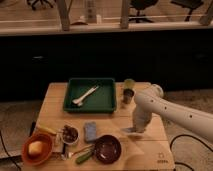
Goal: Place towel in table surface
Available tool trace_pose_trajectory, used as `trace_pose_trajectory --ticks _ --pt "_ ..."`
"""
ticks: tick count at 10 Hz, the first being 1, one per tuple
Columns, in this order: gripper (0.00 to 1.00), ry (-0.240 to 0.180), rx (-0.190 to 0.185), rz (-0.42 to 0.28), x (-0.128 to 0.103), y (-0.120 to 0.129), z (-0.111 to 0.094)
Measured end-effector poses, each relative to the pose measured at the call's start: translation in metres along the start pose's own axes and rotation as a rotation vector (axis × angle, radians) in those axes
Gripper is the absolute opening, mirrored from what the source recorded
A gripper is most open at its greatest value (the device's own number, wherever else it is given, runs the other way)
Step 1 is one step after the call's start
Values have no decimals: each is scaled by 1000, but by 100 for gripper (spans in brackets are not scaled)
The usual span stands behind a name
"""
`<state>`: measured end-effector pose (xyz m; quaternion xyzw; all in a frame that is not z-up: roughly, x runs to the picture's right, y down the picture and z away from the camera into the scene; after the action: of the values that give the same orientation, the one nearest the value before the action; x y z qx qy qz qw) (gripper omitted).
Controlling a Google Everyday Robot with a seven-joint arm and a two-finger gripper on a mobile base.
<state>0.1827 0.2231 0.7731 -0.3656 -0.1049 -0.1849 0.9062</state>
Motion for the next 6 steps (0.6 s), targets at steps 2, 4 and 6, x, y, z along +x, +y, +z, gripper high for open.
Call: trace_pose_trajectory --ticks 2,4,6 --pt "0 4 2 -59 -4 4 1" --pt "0 5 1 -92 -5 11 3" --pt "0 1 -2 -125 -5 22 8"
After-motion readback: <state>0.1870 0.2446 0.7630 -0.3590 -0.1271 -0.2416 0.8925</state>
